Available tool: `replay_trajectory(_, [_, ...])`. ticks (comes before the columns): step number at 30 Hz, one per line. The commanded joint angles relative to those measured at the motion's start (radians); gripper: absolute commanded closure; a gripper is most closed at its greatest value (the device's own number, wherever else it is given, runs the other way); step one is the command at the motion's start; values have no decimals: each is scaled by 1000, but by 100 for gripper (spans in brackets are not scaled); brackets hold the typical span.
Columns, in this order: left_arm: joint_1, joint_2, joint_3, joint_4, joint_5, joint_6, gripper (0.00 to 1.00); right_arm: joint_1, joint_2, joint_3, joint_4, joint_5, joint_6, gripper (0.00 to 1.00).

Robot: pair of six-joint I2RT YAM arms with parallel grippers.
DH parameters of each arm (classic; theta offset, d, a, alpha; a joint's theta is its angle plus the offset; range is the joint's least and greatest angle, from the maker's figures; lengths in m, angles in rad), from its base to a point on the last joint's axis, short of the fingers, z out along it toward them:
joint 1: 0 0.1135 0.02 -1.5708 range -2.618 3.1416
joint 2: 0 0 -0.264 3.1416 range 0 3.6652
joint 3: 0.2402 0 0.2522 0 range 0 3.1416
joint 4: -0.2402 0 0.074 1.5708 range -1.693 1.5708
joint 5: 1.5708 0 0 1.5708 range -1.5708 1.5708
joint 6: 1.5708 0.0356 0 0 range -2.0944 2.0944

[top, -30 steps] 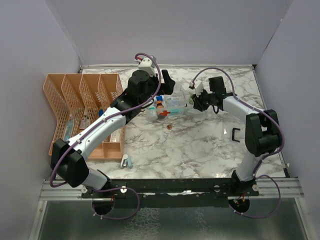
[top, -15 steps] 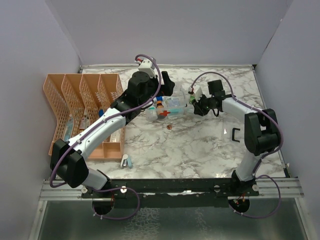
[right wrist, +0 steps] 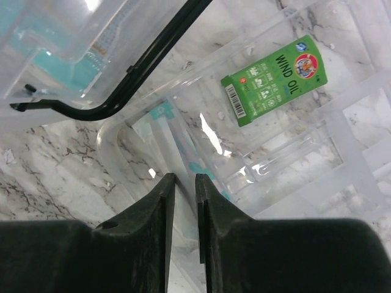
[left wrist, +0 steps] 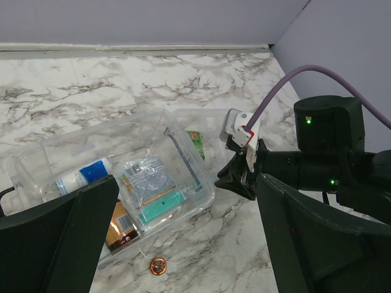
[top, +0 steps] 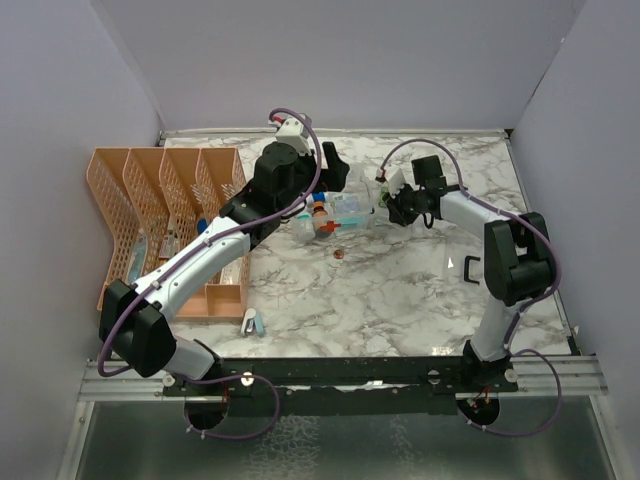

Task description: Organize the medicine kit

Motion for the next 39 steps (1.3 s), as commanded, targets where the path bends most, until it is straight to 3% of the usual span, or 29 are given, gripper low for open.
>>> replay_trajectory(1, [-8, -37, -14, 25, 4, 19, 2, 2, 15, 37, 60, 87, 45, 79])
replay_trajectory(9, [-9, -36, -16, 28, 4, 19, 2, 3, -26, 31, 67, 67, 84, 72])
replay_trajectory(20, [-9, -33, -17, 28, 12, 9, 2, 3, -42, 7, 9, -81, 22, 72])
replay_trajectory(24, [-9, -32, -17, 31, 16, 8, 2, 3, -57, -1, -11, -122, 2, 67])
replay_trajectory(34, [-9, -34, -14, 29, 11, 11, 2, 3, -86, -12, 65, 26, 112, 73])
replay_trajectory(39, [-9, -40, -12, 19, -13, 44, 2, 2, -159, -36, 65, 64, 302, 73])
